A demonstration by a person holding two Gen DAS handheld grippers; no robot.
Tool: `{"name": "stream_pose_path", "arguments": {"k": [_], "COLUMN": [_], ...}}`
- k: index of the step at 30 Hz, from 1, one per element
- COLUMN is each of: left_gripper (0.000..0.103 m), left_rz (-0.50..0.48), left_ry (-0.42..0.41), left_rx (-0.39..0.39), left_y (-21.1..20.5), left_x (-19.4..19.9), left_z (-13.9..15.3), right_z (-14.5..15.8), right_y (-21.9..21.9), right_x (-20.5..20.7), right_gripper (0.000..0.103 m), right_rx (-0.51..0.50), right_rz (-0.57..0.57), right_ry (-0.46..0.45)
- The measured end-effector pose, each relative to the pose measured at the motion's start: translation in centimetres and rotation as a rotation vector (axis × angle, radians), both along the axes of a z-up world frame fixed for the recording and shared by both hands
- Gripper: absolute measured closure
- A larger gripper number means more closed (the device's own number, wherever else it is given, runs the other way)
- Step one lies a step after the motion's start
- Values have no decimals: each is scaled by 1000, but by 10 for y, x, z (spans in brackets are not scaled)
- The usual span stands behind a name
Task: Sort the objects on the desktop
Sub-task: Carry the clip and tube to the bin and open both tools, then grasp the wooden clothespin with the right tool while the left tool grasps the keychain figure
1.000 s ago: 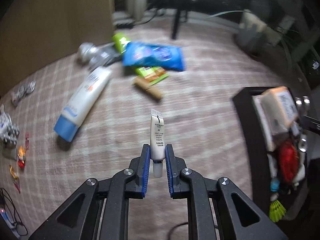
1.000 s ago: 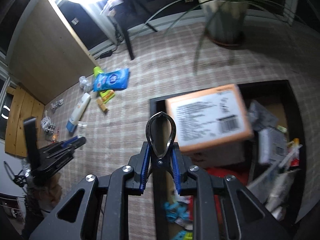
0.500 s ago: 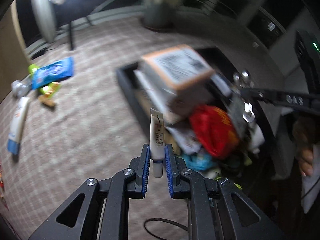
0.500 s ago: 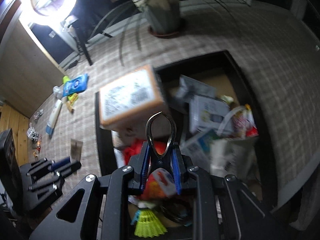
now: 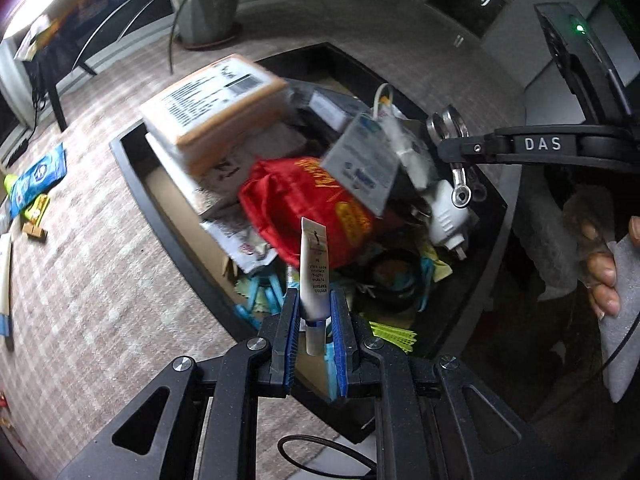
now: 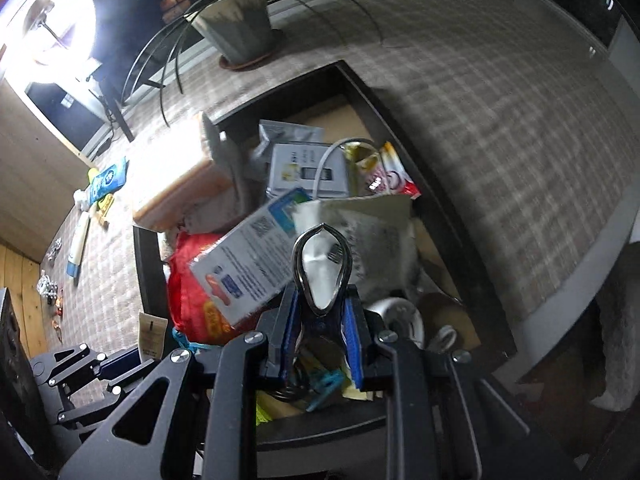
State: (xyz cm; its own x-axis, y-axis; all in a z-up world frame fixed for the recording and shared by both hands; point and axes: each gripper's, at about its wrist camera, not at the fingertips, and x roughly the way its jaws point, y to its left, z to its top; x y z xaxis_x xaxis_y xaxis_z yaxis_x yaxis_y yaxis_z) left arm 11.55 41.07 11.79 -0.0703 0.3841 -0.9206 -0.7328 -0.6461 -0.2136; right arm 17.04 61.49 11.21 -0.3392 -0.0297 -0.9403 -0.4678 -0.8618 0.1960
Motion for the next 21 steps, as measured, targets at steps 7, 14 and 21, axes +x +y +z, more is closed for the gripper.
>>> {"name": "stream_pose_path", "arguments": {"k": [7, 14, 21], "left_gripper": [65, 65, 65], "left_rz": [22, 54, 137], "left_ry": [35, 55, 67], "left_rx": [5, 1, -2], "left_y": [-2, -12, -32], "left_x": [-4, -13, -36], "left_z": [7, 10, 15], "right_z": [4, 8, 12], "right_y": [-1, -14, -41], "right_x": [1, -10, -29], "right_gripper": [71, 70, 70], "right_rx": [0, 7, 9], "right_rz": [-23, 15, 87], "right_ry": [3, 5, 13]}}
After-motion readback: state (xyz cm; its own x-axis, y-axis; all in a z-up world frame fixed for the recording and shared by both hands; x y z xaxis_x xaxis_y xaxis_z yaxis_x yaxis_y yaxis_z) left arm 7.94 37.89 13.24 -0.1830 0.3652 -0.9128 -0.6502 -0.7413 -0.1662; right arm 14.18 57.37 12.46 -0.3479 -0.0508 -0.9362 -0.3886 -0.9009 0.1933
